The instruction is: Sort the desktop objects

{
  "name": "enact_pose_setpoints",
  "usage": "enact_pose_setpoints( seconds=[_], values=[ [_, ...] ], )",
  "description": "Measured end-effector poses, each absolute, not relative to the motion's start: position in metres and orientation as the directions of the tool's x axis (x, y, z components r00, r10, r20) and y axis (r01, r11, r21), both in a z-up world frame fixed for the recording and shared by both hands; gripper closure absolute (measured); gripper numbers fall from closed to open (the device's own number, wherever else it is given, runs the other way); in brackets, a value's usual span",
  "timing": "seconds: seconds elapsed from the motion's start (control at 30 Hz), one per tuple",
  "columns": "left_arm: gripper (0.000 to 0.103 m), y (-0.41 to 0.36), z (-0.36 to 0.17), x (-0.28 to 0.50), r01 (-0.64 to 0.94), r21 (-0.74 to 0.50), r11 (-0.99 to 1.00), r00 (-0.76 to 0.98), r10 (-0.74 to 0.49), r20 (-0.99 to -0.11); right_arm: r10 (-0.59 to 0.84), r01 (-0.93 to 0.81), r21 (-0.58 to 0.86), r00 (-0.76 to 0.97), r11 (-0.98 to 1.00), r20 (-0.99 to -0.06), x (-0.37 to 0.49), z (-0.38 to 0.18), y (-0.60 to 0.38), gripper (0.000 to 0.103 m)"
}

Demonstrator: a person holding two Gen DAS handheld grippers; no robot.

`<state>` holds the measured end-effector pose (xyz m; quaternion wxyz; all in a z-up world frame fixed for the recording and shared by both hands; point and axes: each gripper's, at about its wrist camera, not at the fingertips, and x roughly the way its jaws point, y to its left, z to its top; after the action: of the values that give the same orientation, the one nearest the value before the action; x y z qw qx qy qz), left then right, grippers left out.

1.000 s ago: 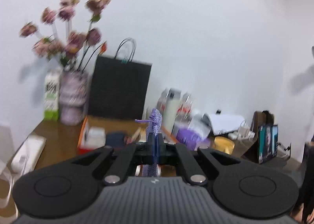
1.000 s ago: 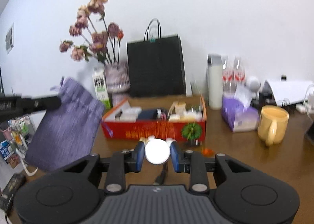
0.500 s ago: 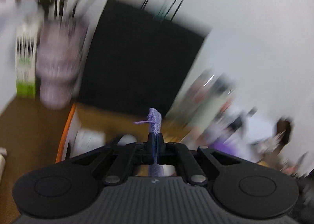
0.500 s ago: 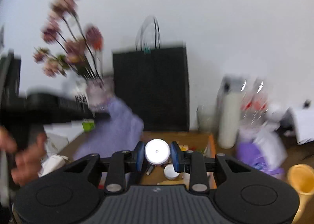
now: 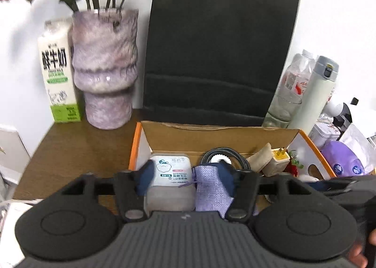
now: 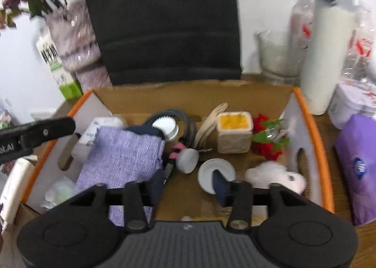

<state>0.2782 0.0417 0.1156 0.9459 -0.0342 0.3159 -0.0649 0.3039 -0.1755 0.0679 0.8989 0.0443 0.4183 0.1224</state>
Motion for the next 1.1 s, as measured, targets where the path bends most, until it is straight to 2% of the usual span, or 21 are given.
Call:
enact_pose_setpoints(
  seconds=[0.1, 0.27, 0.37, 0.47, 0.6, 0.67, 0.8, 0.9, 1.0, 1.1],
  values=[
    [0.009, 0.036, 0.122, 0.261, 0.142, -0.138, 0.98, 0.809, -0.196, -0.554, 0.254, -0.158, 0.2, 0.664, 0.967, -0.703, 0.284, 0.084, -0.198, 0.046],
    [0.001, 0.019, 0.127, 0.225, 0.136, -0.13, 0.982, 0.808, -0.186, -0.56, 0.185, -0.097, 0.166, 0.707, 0.981, -0.683, 0.237, 0.107, -0.226, 0.041],
    [0.0, 0.007, 0.127, 0.194, 0.125, -0.088, 0.988, 0.806, -0.153, -0.572, 0.163, -0.101, 0.132, 0.729, 0.986, -0.664, 0.199, 0.113, -0.232, 0.038],
    [0.0, 0.0, 0.124, 0.142, 0.14, -0.046, 0.989, 0.815, -0.141, -0.561, 0.104, -0.091, 0.054, 0.774, 0.994, -0.624, 0.152, 0.114, -0.235, 0.028],
    [0.0, 0.005, 0.106, 0.057, 0.188, -0.101, 0.977, 0.836, -0.213, -0.505, 0.088, -0.092, 0.024, 0.792, 0.995, -0.605, 0.09, 0.096, -0.245, 0.022],
    [0.0, 0.006, 0.093, 0.026, 0.181, -0.12, 0.976, 0.837, -0.217, -0.503, 0.11, -0.096, 0.056, 0.774, 0.994, -0.623, 0.069, 0.083, -0.248, 0.022],
    [0.0, 0.01, 0.073, -0.016, 0.154, -0.079, 0.985, 0.847, -0.173, -0.502, 0.159, -0.129, 0.094, 0.743, 0.987, -0.65, 0.027, 0.052, -0.242, 0.022],
    [0.0, 0.015, 0.066, -0.03, 0.118, -0.07, 0.991, 0.84, -0.137, -0.526, 0.153, -0.132, 0.081, 0.738, 0.988, -0.657, 0.004, 0.035, -0.235, 0.022],
    [0.0, 0.02, 0.064, -0.041, 0.118, -0.098, 0.988, 0.831, -0.152, -0.534, 0.156, -0.132, 0.085, 0.742, 0.988, -0.652, -0.016, 0.026, -0.232, 0.022],
    [0.0, 0.018, 0.059, -0.045, 0.122, -0.062, 0.991, 0.833, -0.136, -0.536, 0.166, -0.132, 0.1, 0.754, 0.986, -0.636, -0.03, 0.021, -0.238, 0.022]
  ],
)
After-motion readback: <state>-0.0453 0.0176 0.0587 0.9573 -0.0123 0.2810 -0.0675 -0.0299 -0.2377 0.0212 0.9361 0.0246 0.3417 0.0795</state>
